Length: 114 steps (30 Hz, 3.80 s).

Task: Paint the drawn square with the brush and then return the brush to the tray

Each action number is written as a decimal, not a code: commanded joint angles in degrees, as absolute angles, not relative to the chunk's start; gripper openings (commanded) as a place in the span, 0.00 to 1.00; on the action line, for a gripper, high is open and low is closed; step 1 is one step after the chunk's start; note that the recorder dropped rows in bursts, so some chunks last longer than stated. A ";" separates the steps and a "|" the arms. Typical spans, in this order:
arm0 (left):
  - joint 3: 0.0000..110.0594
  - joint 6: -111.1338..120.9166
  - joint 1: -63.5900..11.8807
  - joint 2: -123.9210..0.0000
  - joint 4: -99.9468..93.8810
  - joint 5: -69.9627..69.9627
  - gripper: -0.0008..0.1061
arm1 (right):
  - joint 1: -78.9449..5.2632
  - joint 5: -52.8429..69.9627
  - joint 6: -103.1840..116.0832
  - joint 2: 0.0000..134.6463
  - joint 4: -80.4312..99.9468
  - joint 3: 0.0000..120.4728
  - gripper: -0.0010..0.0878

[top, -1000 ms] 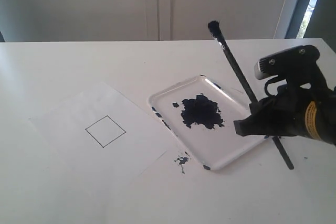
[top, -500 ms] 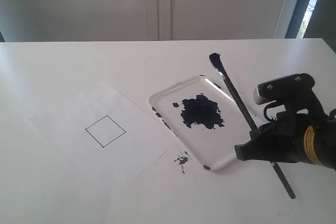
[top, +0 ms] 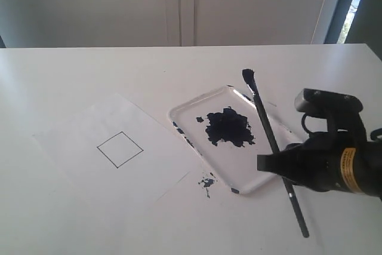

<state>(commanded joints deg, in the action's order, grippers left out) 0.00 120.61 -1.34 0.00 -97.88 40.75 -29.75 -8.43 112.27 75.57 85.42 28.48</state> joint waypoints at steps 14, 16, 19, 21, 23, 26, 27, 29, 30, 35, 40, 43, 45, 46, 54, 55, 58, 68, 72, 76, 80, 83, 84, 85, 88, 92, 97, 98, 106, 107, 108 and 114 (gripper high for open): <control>0.00 120.61 -1.34 0.00 -97.88 40.75 0.01 | -29.62 -41.68 104.59 75.57 27.94 28.02 0.01; 0.00 120.61 -1.34 0.00 -97.88 40.75 0.01 | -29.62 -45.90 104.92 75.57 21.90 26.33 0.01; 0.00 120.61 -1.34 0.00 -97.88 40.75 0.01 | -29.62 -51.68 108.86 75.57 16.12 23.32 0.01; 0.00 120.61 -1.34 0.00 -97.88 40.75 0.01 | -29.62 -57.10 114.30 75.57 11.84 21.26 0.01; 0.00 120.61 -1.34 0.00 -97.88 40.75 0.01 | -29.62 -61.66 115.85 75.57 8.35 19.85 0.01; 0.00 120.61 -1.34 0.00 -97.88 40.75 0.01 | -29.62 -63.75 117.10 75.57 7.20 18.50 0.01; 0.00 120.61 -1.34 0.00 -97.88 40.75 0.01 | -29.62 -63.75 117.36 75.57 7.20 17.84 0.01; 0.00 120.61 -1.34 0.00 -97.88 40.75 0.01 | -29.62 -63.75 117.70 75.57 7.20 16.56 0.01; 0.00 120.61 -1.34 0.00 -97.88 40.75 0.01 | -29.62 -63.75 117.01 75.57 7.20 16.02 0.01; 0.00 120.61 -1.34 0.00 -97.88 40.75 0.01 | -29.62 -66.64 111.40 75.57 8.94 12.91 0.01; 0.00 120.61 -1.34 0.00 -97.88 40.75 0.01 | -29.62 -68.84 98.40 75.57 12.89 12.46 0.01; 0.00 120.61 -1.34 0.00 -97.88 40.75 0.01 | -29.62 -64.67 88.25 75.46 16.10 12.56 0.01; 0.00 120.61 -1.34 0.00 -97.88 40.75 0.01 | -29.62 -57.58 81.60 75.46 18.19 12.79 0.01; 0.00 120.61 -1.34 0.00 -97.88 40.75 0.01 | -29.62 -53.91 77.75 75.46 18.71 12.91 0.01; 0.00 120.61 -1.34 0.00 -97.88 40.75 0.01 | -29.62 -37.88 60.03 73.49 12.52 15.70 0.01; 0.00 120.61 -1.34 0.00 -97.88 40.75 0.01 | -29.62 -35.39 56.20 72.75 10.20 16.00 0.01; 0.00 120.61 -1.34 0.00 -97.88 40.75 0.01 | -29.62 -22.65 42.83 70.30 -1.00 17.94 0.01; 0.00 120.61 -1.34 0.00 -97.88 40.75 0.01 | -29.62 -20.31 36.60 69.63 -6.58 18.22 0.01; 0.00 120.61 -1.34 0.00 -97.88 40.75 0.01 | -29.62 -20.57 45.13 69.63 2.47 18.22 0.01; 0.00 120.61 -1.34 0.00 -97.88 40.75 0.01 | -29.62 -22.15 52.04 69.63 11.70 18.22 0.01; 0.00 120.61 -1.34 0.00 -97.88 40.75 0.01 | -29.62 -22.16 52.73 70.11 12.26 18.22 0.01; 0.00 120.61 -1.34 0.00 -97.88 40.75 0.01 | -29.62 -14.12 47.17 72.19 12.58 18.69 0.01; 0.00 120.61 -1.34 0.00 -97.88 40.75 0.01 | -29.62 -12.16 45.05 72.52 12.58 19.19 0.01; 0.00 120.61 -1.34 0.00 -97.88 40.75 0.01 | -29.62 -10.38 44.06 72.99 12.22 20.09 0.01; 0.00 120.61 -1.34 0.00 -97.88 40.75 0.01 | -29.62 -14.60 44.06 73.24 8.30 20.87 0.01; 0.00 120.61 -1.34 0.00 -97.88 40.75 0.01 | -29.62 -18.92 39.35 78.30 1.10 20.44 0.01; 0.00 120.61 -1.34 0.00 -97.88 40.75 0.01 | -30.67 -12.52 31.41 84.86 0.00 20.44 0.01; 0.00 120.61 -1.34 0.00 -97.88 40.75 0.01 | -31.52 -12.53 31.41 85.49 0.00 20.55 0.01; 0.00 120.61 -1.34 0.00 -97.88 40.75 0.01 | -36.56 -26.88 73.62 85.59 31.39 20.55 0.01; 0.00 120.61 -1.34 0.00 -97.88 40.75 0.01 | -36.56 -34.76 85.96 85.59 39.07 20.55 0.01; 0.00 120.61 -1.34 0.00 -97.88 40.75 0.01 | -36.56 -36.57 88.44 85.59 39.93 20.55 0.01; 0.00 120.61 -1.34 0.00 -97.88 40.75 0.01 | -36.56 -39.92 95.65 86.07 37.83 19.26 0.01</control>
<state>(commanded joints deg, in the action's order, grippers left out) 0.00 120.61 -1.34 0.00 -97.88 40.75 -36.56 -39.92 95.65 86.07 37.83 19.26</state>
